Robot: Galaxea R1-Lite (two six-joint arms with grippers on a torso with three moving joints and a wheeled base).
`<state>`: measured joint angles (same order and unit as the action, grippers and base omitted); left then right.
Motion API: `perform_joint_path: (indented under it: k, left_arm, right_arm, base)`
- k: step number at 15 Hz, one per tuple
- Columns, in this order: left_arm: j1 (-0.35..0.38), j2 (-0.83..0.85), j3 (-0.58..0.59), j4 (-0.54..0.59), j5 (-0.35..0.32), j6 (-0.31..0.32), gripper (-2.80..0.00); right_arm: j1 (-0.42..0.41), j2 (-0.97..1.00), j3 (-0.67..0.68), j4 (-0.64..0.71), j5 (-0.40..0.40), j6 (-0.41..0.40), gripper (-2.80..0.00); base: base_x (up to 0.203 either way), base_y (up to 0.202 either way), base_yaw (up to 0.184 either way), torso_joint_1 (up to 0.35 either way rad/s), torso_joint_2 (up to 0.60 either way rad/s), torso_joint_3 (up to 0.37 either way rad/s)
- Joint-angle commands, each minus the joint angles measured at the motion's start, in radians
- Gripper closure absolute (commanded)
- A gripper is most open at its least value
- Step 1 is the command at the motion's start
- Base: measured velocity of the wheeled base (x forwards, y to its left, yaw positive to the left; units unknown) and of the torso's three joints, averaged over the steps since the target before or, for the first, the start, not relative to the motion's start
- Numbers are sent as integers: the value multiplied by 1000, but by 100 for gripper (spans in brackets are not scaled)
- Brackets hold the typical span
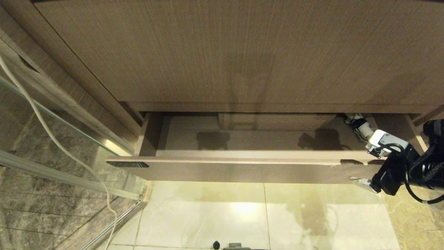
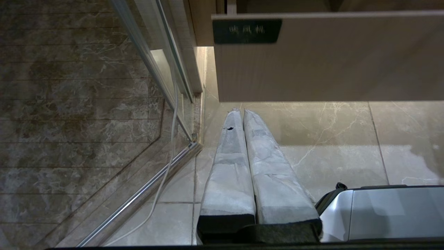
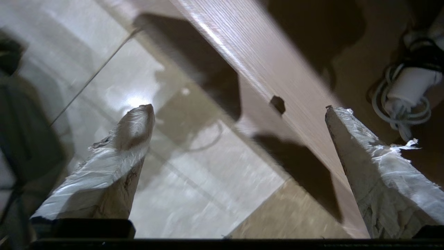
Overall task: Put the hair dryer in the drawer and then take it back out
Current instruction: Pull open the drawer
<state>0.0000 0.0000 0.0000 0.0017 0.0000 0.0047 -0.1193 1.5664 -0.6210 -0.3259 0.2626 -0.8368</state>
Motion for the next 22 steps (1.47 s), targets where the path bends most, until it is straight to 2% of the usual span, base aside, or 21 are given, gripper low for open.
perform_joint_path:
  k: [1, 6, 9, 11, 16, 18, 19, 20, 22]
  left_arm:
    - [0, 0, 1, 0, 0, 0, 0]
    - [0, 0, 0, 0, 0, 0, 0]
    - [0, 0, 1, 0, 0, 0, 0]
    - [0, 0, 0, 0, 0, 0, 0]
    - [0, 0, 0, 0, 0, 0, 0]
    - [0, 0, 0, 0, 0, 0, 0]
    - [0, 0, 2, 0, 0, 0, 0]
    - [0, 0, 0, 0, 0, 0, 0]
    - [0, -2, 2, 0, 0, 0, 0]
  right_arm:
    - [-42, -117, 13, 65, 2, 27, -280]
    - [-163, -356, 7, 329, 5, 199, -280]
    - [-263, -476, 9, 403, 1, 222, -280]
    - [-299, -522, 5, 435, 0, 238, -280]
    - [-324, -604, 3, 475, -3, 273, -280]
    - [-360, -633, 4, 475, -67, 272, -280]
    - [-362, -636, 4, 476, -74, 273, -280]
    - [-365, -643, 4, 484, -139, 279, -280]
    - [-365, -635, 18, 488, -155, 295, -280]
  base:
    - [0, 0, 0, 0, 0, 0]
    - [0, 0, 0, 0, 0, 0]
    - [0, 0, 0, 0, 0, 0]
    - [0, 0, 0, 0, 0, 0]
    - [0, 0, 0, 0, 0, 0]
    - [0, 0, 0, 0, 0, 0]
    - [0, 0, 0, 0, 0, 0]
    - [0, 0, 0, 0, 0, 0]
    - [0, 0, 0, 0, 0, 0]
